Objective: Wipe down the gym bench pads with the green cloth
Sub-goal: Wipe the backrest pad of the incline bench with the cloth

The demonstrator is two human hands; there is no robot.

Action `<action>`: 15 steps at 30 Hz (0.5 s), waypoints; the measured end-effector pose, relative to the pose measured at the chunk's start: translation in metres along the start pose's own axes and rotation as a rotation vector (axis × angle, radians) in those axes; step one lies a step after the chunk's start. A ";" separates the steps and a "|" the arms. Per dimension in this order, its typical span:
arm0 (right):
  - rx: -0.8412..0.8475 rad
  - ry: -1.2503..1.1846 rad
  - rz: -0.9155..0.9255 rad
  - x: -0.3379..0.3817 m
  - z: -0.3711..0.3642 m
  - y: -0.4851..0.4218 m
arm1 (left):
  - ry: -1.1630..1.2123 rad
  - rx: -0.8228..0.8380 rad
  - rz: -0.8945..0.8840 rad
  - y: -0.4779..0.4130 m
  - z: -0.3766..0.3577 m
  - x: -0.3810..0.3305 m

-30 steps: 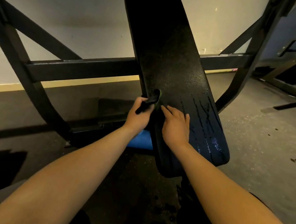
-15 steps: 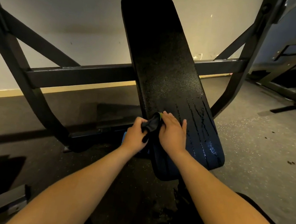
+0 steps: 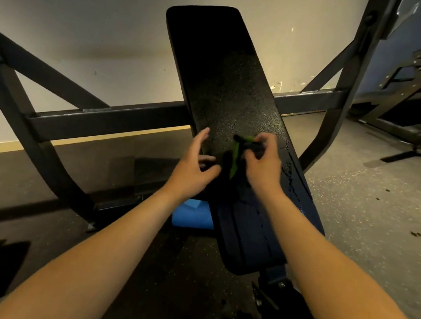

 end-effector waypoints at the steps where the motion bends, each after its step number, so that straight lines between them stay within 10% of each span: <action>1: -0.078 0.059 -0.012 -0.009 0.012 -0.007 | -0.028 -0.070 0.033 -0.003 0.006 0.008; 15: 0.386 0.334 0.406 -0.022 -0.069 0.031 | -0.004 -0.046 0.197 -0.022 -0.030 0.071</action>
Point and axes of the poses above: each hand's wrist, its own y-axis away from the middle knuckle, its own z-axis out of the back of the hand, x = y × z, the point moved 6 cm from there along -y, towards the middle knuckle, and after that the axes turned 7 degrees about z, right-handed, at the moved point
